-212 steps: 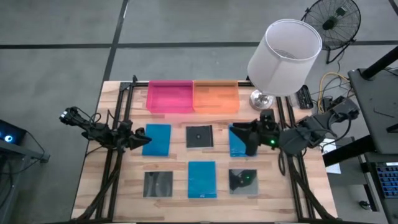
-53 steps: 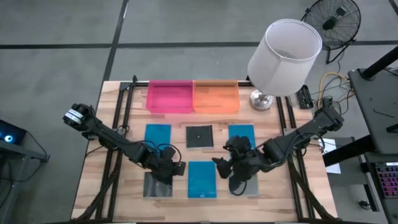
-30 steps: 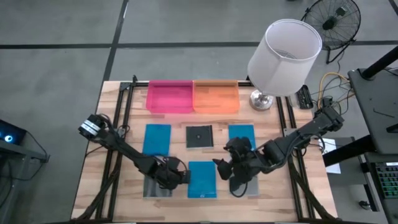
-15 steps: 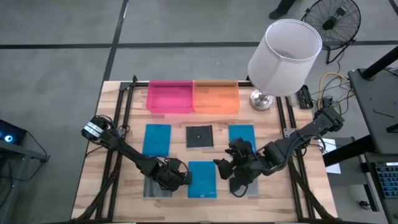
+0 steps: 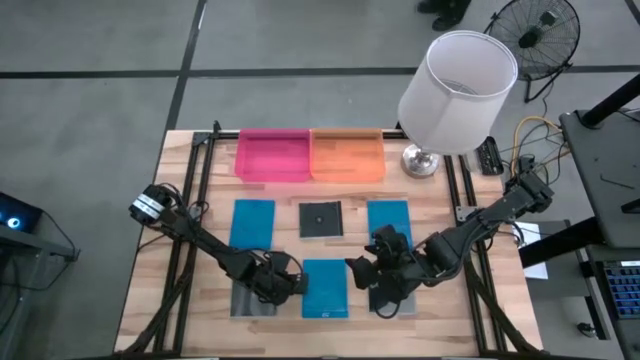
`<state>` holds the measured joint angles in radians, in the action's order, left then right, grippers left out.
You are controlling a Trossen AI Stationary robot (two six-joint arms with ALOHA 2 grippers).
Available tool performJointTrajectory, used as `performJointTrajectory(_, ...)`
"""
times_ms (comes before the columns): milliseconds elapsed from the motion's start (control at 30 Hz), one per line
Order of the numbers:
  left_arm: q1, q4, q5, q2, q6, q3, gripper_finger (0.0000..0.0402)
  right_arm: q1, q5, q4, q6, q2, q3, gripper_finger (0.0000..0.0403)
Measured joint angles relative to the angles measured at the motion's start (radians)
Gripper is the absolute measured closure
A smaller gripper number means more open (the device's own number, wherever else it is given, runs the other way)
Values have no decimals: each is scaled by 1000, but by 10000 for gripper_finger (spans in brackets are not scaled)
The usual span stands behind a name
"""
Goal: Pick & place jewel cases by type
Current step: Put the bottom blue CD case into the orange bin
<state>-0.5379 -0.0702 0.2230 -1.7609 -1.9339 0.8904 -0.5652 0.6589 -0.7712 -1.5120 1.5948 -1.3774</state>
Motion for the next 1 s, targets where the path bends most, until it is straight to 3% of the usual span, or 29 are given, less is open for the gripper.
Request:
performJointTrajectory(400, 6, -281, -16, 2, 21, 145, 401, 0, 25, 0, 23, 0, 12, 37)
performJointTrajectory(633, 23, -312, -16, 2, -2, 172, 401, 0, 24, 0, 22, 0, 45, 37)
performJointTrajectory(1000, 54, -386, -16, -30, -5, 252, 401, -23, 10, 3, -115, 0, 80, 37)
